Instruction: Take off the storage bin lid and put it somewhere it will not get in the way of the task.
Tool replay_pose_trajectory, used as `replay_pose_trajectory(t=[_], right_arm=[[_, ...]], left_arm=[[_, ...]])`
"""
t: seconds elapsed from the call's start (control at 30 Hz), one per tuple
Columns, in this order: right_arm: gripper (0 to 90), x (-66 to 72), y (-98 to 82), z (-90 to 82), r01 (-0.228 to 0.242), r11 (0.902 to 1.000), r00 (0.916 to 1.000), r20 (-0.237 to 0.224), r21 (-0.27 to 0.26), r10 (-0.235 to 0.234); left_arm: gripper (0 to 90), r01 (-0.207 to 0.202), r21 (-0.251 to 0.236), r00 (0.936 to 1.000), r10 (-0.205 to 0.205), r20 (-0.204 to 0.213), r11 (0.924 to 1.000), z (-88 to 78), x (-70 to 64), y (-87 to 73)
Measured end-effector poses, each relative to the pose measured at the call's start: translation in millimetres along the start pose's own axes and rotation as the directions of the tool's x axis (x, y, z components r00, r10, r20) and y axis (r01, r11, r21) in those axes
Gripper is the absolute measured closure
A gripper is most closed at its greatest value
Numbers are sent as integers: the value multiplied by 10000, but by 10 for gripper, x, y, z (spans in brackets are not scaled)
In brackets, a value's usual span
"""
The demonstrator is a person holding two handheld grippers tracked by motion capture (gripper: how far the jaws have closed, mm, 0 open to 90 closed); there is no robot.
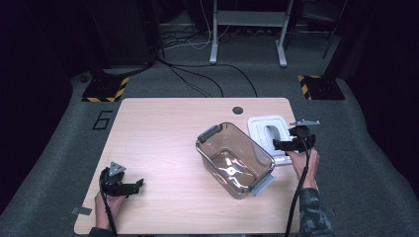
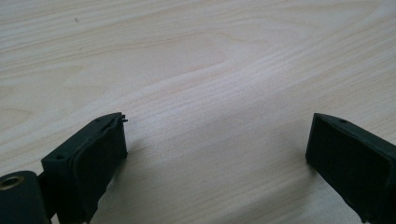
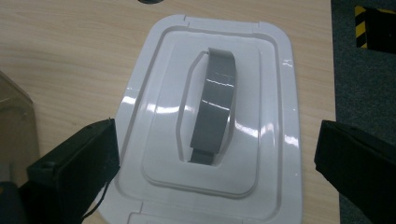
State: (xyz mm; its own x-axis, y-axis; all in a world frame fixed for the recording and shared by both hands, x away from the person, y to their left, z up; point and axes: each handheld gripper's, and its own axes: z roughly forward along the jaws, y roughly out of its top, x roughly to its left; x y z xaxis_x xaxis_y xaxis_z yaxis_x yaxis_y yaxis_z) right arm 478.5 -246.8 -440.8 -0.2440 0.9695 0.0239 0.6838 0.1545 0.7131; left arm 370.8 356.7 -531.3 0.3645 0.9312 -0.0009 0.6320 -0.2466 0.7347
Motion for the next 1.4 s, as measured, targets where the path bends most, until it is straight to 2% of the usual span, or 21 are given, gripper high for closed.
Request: replay_pose_trajectory(t=[0.2,0.53,0.77,1.13,1.23,1.27,1.4], right_arm=[[0,4,-82,-124,255,9996,9997,-25,-134,-255],[0,-41,-309,-367,209,9993,9996,-182,-307,-214],[0,-61,-514,-485,116,9997,9999,-13,-198,-116],[1,-185,-853,-488,-448,9989,9989,165,107,446],[1,-226,-927,-484,-530,9985,9984,203,124,528],[0,-243,-952,-480,-528,9985,9984,185,167,525],[0,-289,-1043,-445,-701,9970,9973,254,337,693]], left_arm=[[48,13,-12,10000,-13,-3,10000,1,-1,0],[48,0,44,10000,0,14,10000,-3,1,2],[48,-5,48,10000,5,14,10000,-3,1,2],[48,14,-15,10000,-14,-1,10000,2,-1,0],[48,8,1,10000,-8,-1,10000,1,0,0],[48,-3,151,10000,2,57,9999,-10,4,5],[48,-4,103,10000,4,34,9999,-7,3,4]])
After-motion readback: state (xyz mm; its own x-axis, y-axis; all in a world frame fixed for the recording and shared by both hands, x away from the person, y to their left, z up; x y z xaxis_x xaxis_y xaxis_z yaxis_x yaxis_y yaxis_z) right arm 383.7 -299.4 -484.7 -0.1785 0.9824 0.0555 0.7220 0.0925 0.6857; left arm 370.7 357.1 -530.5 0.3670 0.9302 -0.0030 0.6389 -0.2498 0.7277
